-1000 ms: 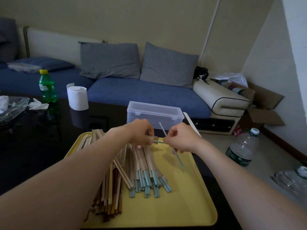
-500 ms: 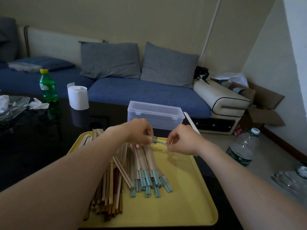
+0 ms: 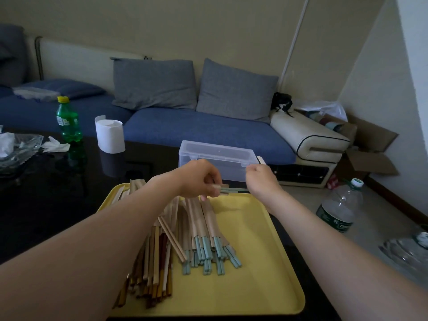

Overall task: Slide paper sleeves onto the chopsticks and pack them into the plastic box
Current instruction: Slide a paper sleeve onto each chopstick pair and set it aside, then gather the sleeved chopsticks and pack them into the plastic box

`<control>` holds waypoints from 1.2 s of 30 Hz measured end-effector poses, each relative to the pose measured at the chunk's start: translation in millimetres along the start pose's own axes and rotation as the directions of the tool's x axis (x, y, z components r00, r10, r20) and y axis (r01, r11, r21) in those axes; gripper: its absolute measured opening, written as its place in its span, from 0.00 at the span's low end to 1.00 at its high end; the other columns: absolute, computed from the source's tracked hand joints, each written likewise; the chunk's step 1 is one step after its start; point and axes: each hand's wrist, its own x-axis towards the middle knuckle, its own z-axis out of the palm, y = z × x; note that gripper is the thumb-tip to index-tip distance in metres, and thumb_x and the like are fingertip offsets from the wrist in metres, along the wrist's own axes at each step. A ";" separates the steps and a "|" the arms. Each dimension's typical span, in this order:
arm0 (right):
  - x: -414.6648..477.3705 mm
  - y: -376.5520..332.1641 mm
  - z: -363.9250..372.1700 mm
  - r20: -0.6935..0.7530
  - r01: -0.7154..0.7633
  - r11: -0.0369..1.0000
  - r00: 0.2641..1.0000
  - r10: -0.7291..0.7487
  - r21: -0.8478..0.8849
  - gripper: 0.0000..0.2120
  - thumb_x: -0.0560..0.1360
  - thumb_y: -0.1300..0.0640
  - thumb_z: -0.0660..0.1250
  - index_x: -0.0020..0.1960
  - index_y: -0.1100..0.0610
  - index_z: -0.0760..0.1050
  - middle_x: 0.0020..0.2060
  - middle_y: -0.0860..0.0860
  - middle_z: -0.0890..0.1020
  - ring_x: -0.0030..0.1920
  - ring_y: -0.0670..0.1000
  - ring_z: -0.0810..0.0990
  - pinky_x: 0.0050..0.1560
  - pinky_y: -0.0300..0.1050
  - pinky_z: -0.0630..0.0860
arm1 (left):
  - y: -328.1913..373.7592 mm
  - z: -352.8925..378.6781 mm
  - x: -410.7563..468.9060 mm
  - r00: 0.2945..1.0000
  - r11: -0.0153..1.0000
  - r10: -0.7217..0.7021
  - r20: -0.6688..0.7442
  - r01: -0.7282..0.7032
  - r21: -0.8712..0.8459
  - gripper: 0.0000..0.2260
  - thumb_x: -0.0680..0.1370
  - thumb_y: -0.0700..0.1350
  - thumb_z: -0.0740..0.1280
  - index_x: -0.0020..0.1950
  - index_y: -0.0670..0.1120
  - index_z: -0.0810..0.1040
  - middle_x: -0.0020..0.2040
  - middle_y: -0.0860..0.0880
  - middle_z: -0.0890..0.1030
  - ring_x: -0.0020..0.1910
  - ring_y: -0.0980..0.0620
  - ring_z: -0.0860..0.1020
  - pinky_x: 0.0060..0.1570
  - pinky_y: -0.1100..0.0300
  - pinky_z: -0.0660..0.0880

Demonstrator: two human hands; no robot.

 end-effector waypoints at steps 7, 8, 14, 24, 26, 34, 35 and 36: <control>-7.8 -5.5 23.6 0.367 0.076 0.996 0.926 -0.085 0.039 0.15 0.85 0.62 0.61 0.71 0.57 0.75 0.53 0.53 0.87 0.52 0.50 0.87 0.55 0.40 0.82 | 4.7 3.7 1.4 0.999 0.999 -0.026 0.019 0.025 0.036 0.19 0.76 0.45 0.78 0.59 0.53 0.72 0.43 0.51 0.88 0.39 0.59 0.85 0.55 0.54 0.81; -7.4 -4.9 21.8 0.383 0.111 0.994 0.918 -0.104 0.003 0.12 0.84 0.62 0.64 0.66 0.56 0.78 0.50 0.54 0.89 0.53 0.53 0.88 0.56 0.44 0.83 | 3.9 4.1 1.3 1.000 0.999 -0.027 0.008 0.026 0.046 0.20 0.75 0.45 0.79 0.59 0.53 0.71 0.43 0.51 0.88 0.39 0.59 0.85 0.54 0.53 0.82; -5.1 -4.5 10.1 0.423 0.201 0.976 0.894 -0.148 -0.084 0.06 0.82 0.52 0.74 0.52 0.51 0.89 0.45 0.49 0.90 0.55 0.55 0.86 0.56 0.52 0.83 | -0.1 2.0 1.4 0.990 0.976 -0.020 -0.136 0.049 0.213 0.26 0.71 0.51 0.82 0.59 0.53 0.69 0.51 0.54 0.80 0.51 0.52 0.80 0.56 0.51 0.80; -6.3 -11.6 8.2 0.629 0.011 0.930 0.739 0.240 -0.368 0.22 0.86 0.47 0.65 0.55 0.66 0.85 0.41 0.58 0.90 0.40 0.56 0.90 0.47 0.48 0.84 | -16.0 -0.4 17.8 0.908 0.795 -0.139 -0.395 0.340 0.503 0.17 0.81 0.47 0.66 0.69 0.47 0.72 0.65 0.44 0.72 0.63 0.42 0.72 0.62 0.46 0.72; 6.8 -9.1 14.9 0.413 0.075 0.901 0.903 0.121 -0.427 0.17 0.84 0.51 0.64 0.47 0.62 0.82 0.36 0.56 0.88 0.37 0.58 0.89 0.39 0.45 0.80 | -21.0 0.3 26.6 0.887 0.745 -0.126 -0.443 0.380 0.549 0.18 0.81 0.46 0.66 0.70 0.46 0.70 0.67 0.44 0.71 0.64 0.42 0.71 0.61 0.47 0.72; 68.0 5.1 28.4 0.030 0.154 0.567 0.975 -0.221 -0.809 0.16 0.78 0.61 0.72 0.64 0.58 0.73 0.59 0.61 0.79 0.62 0.62 0.79 0.52 0.51 0.72 | -38.0 -4.1 61.0 0.884 0.696 -0.146 -0.445 0.411 0.588 0.25 0.78 0.38 0.71 0.73 0.46 0.67 0.69 0.44 0.71 0.68 0.42 0.71 0.63 0.42 0.72; 76.4 8.7 31.8 0.050 0.150 0.524 0.978 -0.201 -0.838 0.21 0.77 0.60 0.73 0.67 0.58 0.70 0.63 0.63 0.78 0.65 0.64 0.77 0.57 0.53 0.73 | -42.3 -4.4 63.7 0.880 0.698 -0.155 -0.450 0.420 0.580 0.25 0.78 0.38 0.71 0.72 0.46 0.66 0.67 0.45 0.72 0.67 0.41 0.72 0.62 0.42 0.72; 83.4 12.1 34.8 0.064 0.144 0.490 0.982 -0.176 -0.860 0.25 0.76 0.60 0.73 0.70 0.57 0.68 0.67 0.66 0.75 0.68 0.66 0.75 0.63 0.54 0.73 | -45.8 -4.3 65.7 0.875 0.701 -0.157 -0.459 0.426 0.572 0.26 0.78 0.39 0.72 0.72 0.47 0.65 0.67 0.44 0.73 0.66 0.41 0.73 0.62 0.41 0.73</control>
